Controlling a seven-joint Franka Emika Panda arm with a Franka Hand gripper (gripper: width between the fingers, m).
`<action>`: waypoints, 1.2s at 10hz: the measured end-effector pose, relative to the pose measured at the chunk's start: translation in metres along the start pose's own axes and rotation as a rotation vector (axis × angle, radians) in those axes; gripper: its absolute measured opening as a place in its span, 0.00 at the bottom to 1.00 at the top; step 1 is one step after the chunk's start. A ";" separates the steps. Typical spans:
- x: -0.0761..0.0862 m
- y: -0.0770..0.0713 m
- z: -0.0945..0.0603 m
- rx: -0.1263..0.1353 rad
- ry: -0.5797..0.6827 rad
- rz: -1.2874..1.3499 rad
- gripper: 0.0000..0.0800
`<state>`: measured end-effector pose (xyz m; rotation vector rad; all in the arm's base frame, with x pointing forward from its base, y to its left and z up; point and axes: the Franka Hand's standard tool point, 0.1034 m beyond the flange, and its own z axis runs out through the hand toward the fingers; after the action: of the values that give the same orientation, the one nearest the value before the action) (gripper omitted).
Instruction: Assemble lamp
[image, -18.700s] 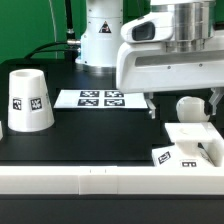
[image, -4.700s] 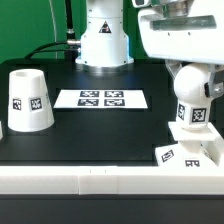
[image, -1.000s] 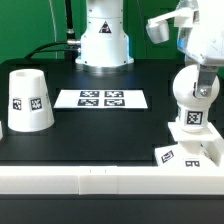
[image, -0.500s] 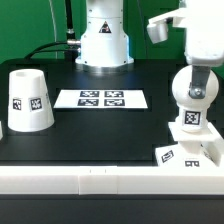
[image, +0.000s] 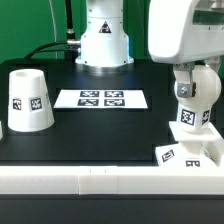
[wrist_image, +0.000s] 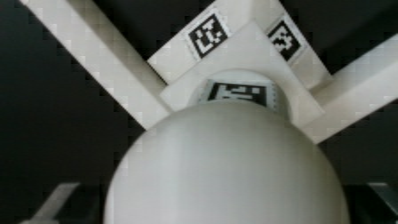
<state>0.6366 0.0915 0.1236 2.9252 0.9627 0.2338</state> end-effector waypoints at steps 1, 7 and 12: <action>0.000 0.001 -0.001 0.001 -0.003 0.097 0.73; -0.003 0.008 -0.001 -0.006 -0.002 0.434 0.73; -0.008 0.000 0.006 0.021 0.014 0.946 0.73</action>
Offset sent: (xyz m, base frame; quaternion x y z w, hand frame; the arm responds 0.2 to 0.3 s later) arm 0.0000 0.0000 0.0000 0.0000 0.0000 0.1938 0.9810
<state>0.6308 0.0866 0.1162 3.1381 -0.4881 0.2642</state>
